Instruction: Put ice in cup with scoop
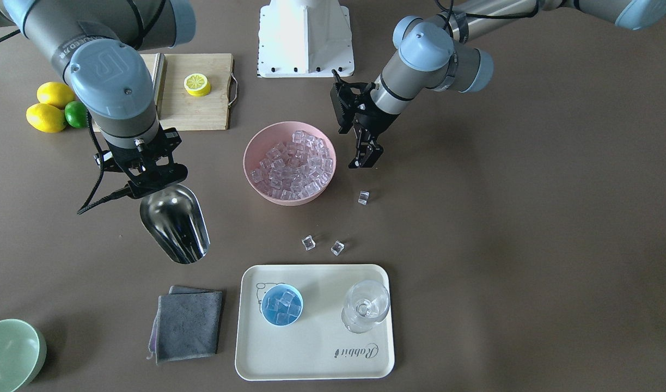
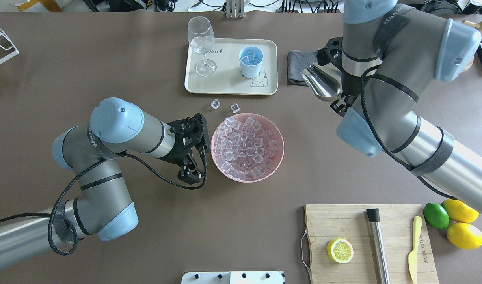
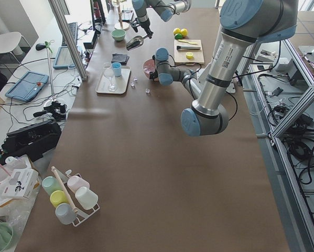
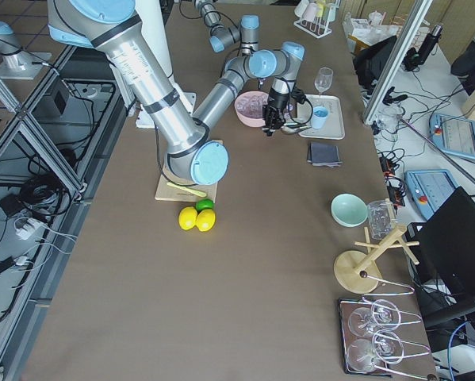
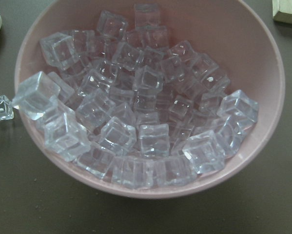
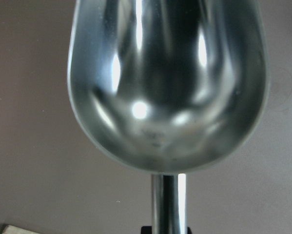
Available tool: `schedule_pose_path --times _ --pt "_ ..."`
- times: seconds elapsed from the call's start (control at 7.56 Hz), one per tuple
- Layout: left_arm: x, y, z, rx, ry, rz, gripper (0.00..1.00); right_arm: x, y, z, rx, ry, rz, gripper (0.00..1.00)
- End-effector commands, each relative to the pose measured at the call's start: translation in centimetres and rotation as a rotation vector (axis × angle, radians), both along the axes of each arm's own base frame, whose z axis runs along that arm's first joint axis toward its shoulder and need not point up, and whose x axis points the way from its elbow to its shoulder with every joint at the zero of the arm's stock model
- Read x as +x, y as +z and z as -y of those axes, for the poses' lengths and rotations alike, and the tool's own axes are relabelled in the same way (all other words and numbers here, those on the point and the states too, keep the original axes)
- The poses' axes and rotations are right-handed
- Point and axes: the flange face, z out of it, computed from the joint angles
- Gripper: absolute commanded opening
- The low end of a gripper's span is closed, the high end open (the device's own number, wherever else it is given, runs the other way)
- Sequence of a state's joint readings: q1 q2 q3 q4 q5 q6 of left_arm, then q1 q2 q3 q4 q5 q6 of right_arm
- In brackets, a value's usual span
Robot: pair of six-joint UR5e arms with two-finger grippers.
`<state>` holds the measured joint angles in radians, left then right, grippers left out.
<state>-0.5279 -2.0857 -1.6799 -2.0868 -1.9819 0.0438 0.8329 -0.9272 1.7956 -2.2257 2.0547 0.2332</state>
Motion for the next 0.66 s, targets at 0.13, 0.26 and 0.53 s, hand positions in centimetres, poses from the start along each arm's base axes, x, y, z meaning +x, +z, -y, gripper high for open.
schedule_pose_path --times 0.13,0.26,0.53 --pt "-4.3 -0.2 -1.2 -0.065 -0.032 0.129 0.98 3.7 0.4 -0.7 -0.047 0.187 0.023 0.00" --pt "-7.2 0.8 -1.8 -0.093 -0.055 0.183 0.98 3.7 0.3 -0.8 -0.168 0.388 0.011 0.00" --pt "-11.2 3.5 0.5 -0.167 -0.122 0.280 0.98 3.8 5.0 -1.7 -0.316 0.567 0.071 0.00"
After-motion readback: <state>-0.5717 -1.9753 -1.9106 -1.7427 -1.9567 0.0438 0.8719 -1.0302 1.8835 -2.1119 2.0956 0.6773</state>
